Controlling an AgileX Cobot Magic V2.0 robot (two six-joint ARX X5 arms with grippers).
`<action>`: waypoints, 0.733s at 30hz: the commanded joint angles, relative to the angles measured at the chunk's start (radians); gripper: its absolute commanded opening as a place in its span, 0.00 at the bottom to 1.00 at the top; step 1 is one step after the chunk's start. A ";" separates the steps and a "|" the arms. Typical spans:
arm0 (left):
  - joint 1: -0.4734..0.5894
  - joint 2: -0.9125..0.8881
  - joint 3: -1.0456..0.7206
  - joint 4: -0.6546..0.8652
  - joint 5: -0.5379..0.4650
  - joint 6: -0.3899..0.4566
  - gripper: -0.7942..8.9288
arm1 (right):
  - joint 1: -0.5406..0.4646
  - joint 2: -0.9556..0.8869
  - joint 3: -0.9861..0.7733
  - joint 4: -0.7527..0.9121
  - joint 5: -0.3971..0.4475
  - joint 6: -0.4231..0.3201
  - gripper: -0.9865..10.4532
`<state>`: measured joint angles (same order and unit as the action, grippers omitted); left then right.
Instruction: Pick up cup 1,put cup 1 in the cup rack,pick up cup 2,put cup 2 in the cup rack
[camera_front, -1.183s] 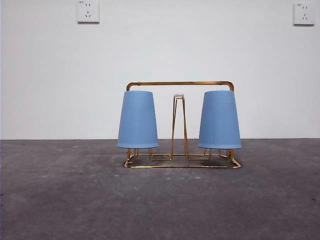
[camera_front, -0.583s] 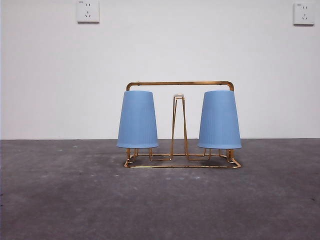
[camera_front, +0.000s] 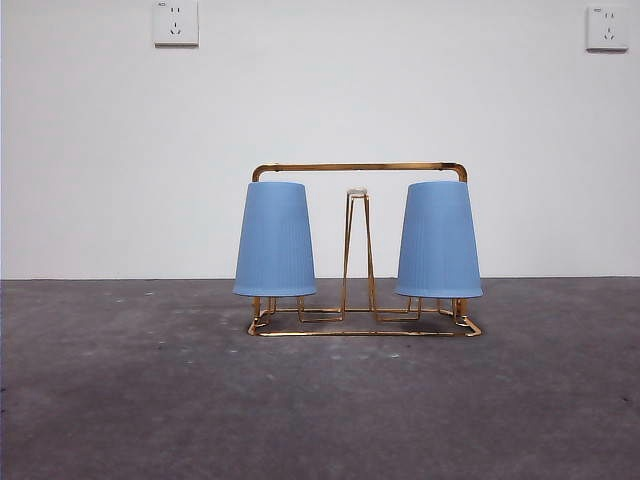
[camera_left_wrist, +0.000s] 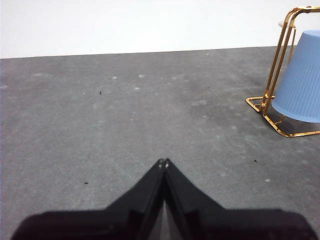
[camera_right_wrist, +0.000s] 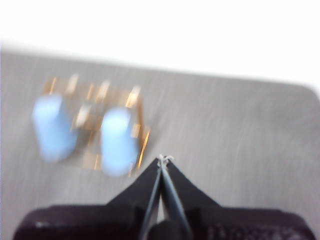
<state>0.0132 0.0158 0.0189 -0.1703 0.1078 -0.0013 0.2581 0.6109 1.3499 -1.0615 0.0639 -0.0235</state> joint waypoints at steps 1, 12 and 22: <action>0.003 0.000 -0.010 0.007 0.000 -0.006 0.08 | -0.145 -0.043 -0.099 0.161 -0.132 -0.023 0.09; 0.003 0.000 -0.010 0.007 0.000 -0.006 0.08 | -0.291 -0.304 -0.687 0.705 -0.213 -0.022 0.09; 0.003 0.000 -0.010 0.007 0.000 -0.006 0.08 | -0.291 -0.496 -1.064 0.891 -0.134 -0.021 0.09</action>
<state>0.0132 0.0158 0.0189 -0.1703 0.1078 -0.0013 -0.0326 0.1242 0.3073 -0.1852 -0.0757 -0.0425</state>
